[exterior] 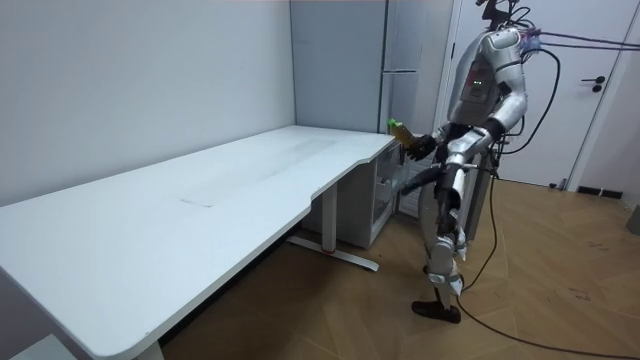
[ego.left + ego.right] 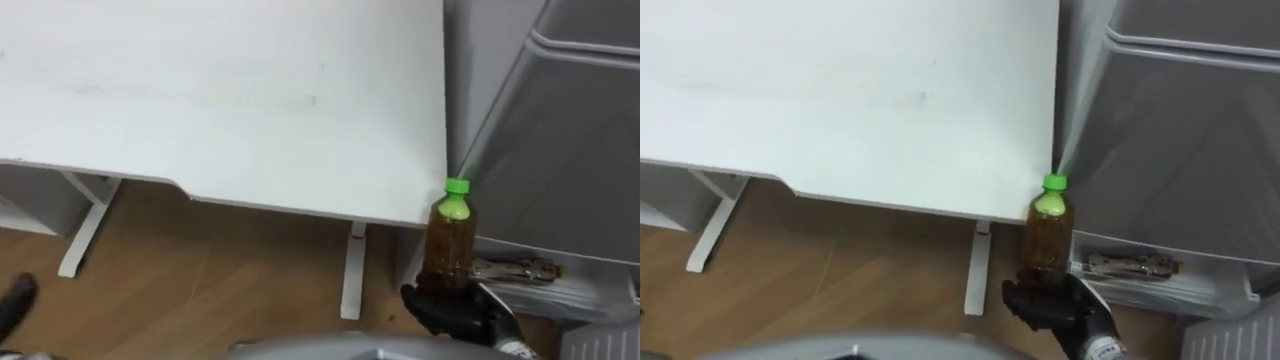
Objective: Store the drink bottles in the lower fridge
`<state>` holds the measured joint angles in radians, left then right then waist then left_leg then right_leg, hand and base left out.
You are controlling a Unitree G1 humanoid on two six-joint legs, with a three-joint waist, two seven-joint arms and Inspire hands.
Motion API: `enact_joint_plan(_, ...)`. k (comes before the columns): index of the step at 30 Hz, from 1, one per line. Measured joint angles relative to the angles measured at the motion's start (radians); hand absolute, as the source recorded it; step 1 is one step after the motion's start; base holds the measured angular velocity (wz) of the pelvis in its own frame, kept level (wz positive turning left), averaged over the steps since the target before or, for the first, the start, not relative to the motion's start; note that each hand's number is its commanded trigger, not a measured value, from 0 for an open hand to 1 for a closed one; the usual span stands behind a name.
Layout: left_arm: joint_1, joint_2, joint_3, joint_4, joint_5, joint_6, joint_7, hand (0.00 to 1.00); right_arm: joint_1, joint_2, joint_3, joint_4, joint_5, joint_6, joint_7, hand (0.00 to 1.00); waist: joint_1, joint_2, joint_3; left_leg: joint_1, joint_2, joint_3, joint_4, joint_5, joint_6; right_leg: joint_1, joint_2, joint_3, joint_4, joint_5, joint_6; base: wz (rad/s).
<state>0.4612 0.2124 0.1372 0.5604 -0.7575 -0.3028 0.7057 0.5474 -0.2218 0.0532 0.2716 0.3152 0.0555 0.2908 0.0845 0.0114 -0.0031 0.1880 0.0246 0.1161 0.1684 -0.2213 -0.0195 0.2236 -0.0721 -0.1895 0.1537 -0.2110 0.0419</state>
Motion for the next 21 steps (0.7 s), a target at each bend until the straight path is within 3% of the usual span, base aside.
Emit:
enact_joint_plan(1,-0.003,-0.004,-0.018,0.034,0.002,-0.001,-0.011,0.0,-0.003,0.003,-0.005,-0.005,-0.037,-0.002,-0.018,1.0,-0.003,-0.003,0.0002,0.0,0.001,0.005,0.0,0.0,0.0,-0.004,0.001,0.005,0.002,0.0,0.0,-0.25)
enact_joint_plan(3,-0.026,-0.008,-0.096,0.211,0.014,-0.001,-0.073,0.0,-0.036,0.006,-0.024,-0.01,-0.176,-0.02,-0.078,1.0,-0.006,-0.005,0.0023,-0.008,0.005,0.024,-0.004,0.0,0.0,-0.033,0.003,0.033,0.018,0.0,0.0,-0.3)
enact_joint_plan(7,-0.035,-0.018,-0.136,0.364,0.099,-0.002,-0.16,0.0,-0.071,0.028,-0.051,-0.01,-0.357,-0.076,-0.159,1.0,-0.039,-0.015,0.0094,-0.012,0.003,0.024,-0.003,-0.003,0.003,-0.035,0.003,0.039,0.013,0.001,0.0,-0.03)
enact_joint_plan(8,-0.04,-0.022,-0.149,0.392,0.101,-0.001,-0.183,0.0,-0.078,0.027,-0.054,-0.01,-0.413,-0.095,-0.191,1.0,-0.05,-0.01,0.0074,-0.018,0.003,0.026,-0.002,-0.004,0.004,-0.042,0.003,0.043,0.015,0.001,0.001,-0.08)
enact_joint_plan(12,-0.058,-0.05,-0.16,0.441,0.141,-0.001,-0.24,0.0,-0.079,0.027,-0.054,-0.008,-0.56,-0.166,-0.334,1.0,-0.059,0.006,0.014,-0.04,0.004,0.043,-0.001,-0.003,0.004,-0.076,0.002,0.051,0.025,0.004,0.002,-0.1)
enact_joint_plan(18,-0.105,-0.051,-0.161,0.442,0.184,-0.002,-0.332,0.0,-0.116,0.028,-0.054,0.069,-0.655,-0.257,-0.482,1.0,-0.09,0.017,0.0175,-0.057,0.003,0.046,0.003,-0.003,0.005,-0.087,0.0,0.05,0.033,0.004,0.002,0.0)
enact_joint_plan(21,-0.133,-0.051,-0.165,0.442,0.188,-0.002,-0.384,0.0,-0.12,0.028,-0.051,0.099,-0.657,-0.287,-0.539,1.0,-0.086,0.017,0.0173,-0.059,0.003,0.049,0.001,-0.003,0.005,-0.094,0.0,0.053,0.033,0.004,0.002,-0.01)
